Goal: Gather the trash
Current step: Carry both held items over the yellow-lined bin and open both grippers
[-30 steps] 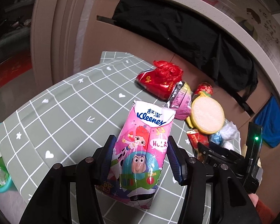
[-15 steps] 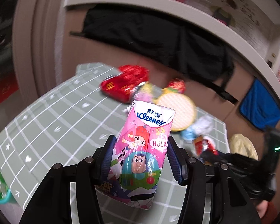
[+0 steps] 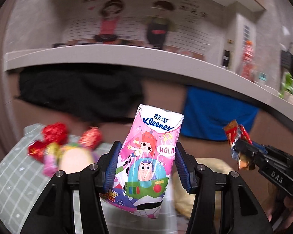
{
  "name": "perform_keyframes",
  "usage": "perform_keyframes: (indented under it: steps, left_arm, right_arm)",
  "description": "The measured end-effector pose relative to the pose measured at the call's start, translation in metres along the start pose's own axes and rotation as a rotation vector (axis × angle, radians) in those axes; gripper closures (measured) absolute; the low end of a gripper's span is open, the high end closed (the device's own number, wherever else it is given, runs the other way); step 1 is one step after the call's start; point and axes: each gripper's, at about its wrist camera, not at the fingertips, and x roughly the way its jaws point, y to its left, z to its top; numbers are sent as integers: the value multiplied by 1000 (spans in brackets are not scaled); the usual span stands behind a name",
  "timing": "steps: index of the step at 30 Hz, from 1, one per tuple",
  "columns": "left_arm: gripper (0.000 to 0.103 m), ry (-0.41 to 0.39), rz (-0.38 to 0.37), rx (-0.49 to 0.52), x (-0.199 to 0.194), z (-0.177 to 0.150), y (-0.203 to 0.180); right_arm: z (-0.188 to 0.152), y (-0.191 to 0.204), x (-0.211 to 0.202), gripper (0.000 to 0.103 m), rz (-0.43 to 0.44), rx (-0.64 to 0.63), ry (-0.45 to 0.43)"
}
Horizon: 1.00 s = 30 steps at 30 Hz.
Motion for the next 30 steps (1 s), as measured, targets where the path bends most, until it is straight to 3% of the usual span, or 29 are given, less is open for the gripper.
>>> perform_keyframes:
  steps: [6,12,30]
  left_arm:
    - [49,37,-75,58,33,3,-63]
    - [49,89,-111,83,61,-9,-95]
    - [49,268,-189,91,125,-62,-121]
  right_arm:
    - [-4,-66,-25,86,-109,79,-8]
    - [-19,-97,-34,86,-153,109,12]
    - [-70,-140,11,85,-146,212,122]
